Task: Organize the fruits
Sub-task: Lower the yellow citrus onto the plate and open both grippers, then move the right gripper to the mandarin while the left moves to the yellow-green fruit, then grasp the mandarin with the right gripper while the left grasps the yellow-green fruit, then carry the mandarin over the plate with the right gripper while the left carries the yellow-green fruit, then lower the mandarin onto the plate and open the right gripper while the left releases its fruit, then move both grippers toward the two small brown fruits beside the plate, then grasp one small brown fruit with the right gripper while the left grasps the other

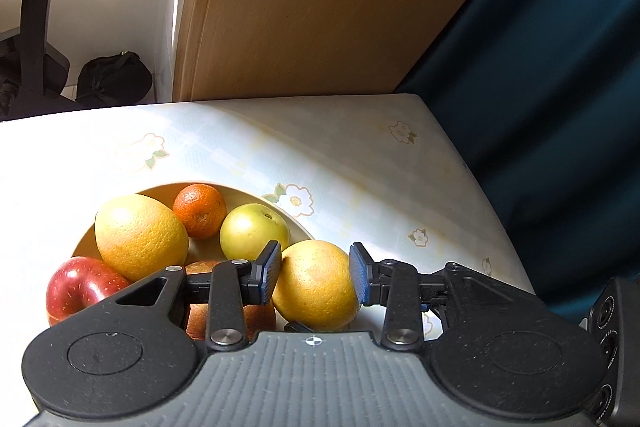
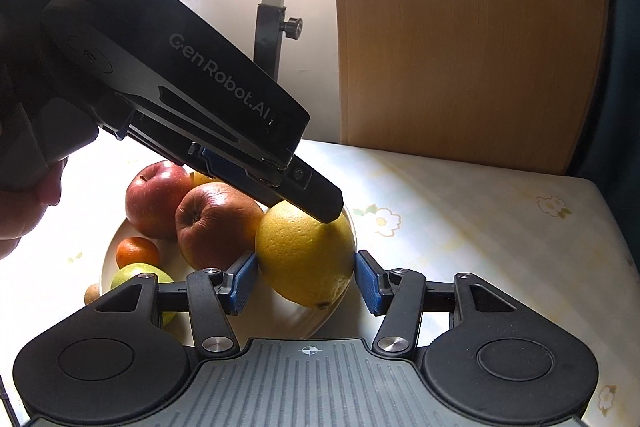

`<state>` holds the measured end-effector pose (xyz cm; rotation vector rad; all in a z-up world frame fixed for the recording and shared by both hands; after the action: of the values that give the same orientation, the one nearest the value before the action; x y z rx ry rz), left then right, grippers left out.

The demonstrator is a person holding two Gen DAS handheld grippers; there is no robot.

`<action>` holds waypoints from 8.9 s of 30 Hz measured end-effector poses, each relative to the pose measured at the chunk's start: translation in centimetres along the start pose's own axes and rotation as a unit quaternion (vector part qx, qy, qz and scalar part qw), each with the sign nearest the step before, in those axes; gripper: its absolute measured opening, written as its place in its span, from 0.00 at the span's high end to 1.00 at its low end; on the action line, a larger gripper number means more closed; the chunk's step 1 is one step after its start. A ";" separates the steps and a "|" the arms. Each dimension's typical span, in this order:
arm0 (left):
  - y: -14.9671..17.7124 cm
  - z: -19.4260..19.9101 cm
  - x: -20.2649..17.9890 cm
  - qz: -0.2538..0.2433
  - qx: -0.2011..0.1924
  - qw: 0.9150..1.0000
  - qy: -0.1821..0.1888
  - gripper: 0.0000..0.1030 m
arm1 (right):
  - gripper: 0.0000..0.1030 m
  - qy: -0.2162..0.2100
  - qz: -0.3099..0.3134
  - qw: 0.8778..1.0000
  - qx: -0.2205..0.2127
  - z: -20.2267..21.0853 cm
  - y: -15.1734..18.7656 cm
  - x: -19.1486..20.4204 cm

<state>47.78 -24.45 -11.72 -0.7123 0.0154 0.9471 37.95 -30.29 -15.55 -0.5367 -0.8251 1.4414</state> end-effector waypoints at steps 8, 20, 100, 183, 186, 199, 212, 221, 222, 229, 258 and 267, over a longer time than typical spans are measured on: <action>0.0 0.4 0.9 0.024 -0.006 1.000 0.004 0.62 | 0.51 0.012 0.001 1.000 0.008 -0.7 0.2 0.4; 0.7 4.4 1.3 0.025 -0.038 0.999 -0.028 0.58 | 0.49 0.018 0.000 1.000 0.006 0.1 -0.3 1.9; 13.8 12.3 0.8 0.045 -0.055 0.993 -0.098 0.55 | 0.67 -0.037 -0.059 0.997 0.038 7.3 9.2 4.7; 6.6 8.4 4.4 -0.014 -0.059 0.994 -0.089 0.41 | 0.58 -0.002 -0.041 0.999 0.002 2.7 3.0 2.6; 6.6 8.6 4.5 -0.012 -0.062 0.994 -0.092 0.41 | 0.57 -0.002 -0.047 0.999 0.001 3.0 3.2 2.6; 7.7 11.3 5.3 -0.037 -0.079 0.989 -0.117 0.41 | 0.57 -0.011 -0.090 0.996 -0.014 4.9 4.4 4.3; 11.8 16.3 12.0 -0.025 -0.073 0.982 -0.171 0.41 | 0.60 -0.070 -0.099 0.992 0.034 3.7 6.3 10.0; 13.9 16.9 13.5 -0.009 -0.074 0.983 -0.170 0.41 | 0.67 -0.066 -0.097 0.990 0.076 1.0 6.4 11.0; 13.9 16.9 13.6 -0.007 -0.074 0.983 -0.169 0.41 | 0.69 -0.064 -0.092 0.991 0.078 0.8 6.3 11.1; 14.2 16.0 13.0 -0.003 -0.073 0.986 -0.152 0.42 | 0.75 -0.063 -0.078 0.992 0.076 1.1 6.3 11.1; 12.9 7.1 5.6 -0.096 -0.001 0.993 -0.067 0.66 | 0.75 -0.051 -0.128 0.990 0.029 5.4 7.5 6.4; 12.7 7.0 5.6 -0.097 0.001 0.993 -0.066 0.75 | 0.75 -0.049 -0.134 0.989 0.029 5.4 7.7 6.4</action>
<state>39.63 -11.59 -15.00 -0.6359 -0.1663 0.8052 28.44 -24.13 -16.95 -0.2990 -0.8941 1.2474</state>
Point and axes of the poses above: each gripper's, at about its wrist camera, not at the fingertips, and z roughly against the way its jaws point, x to its left, y to its underside, the point moved 5 cm from there along -z, roughly the way its jaws point, and after that the axes turned 7 degrees about -z, right-handed, at the moved point
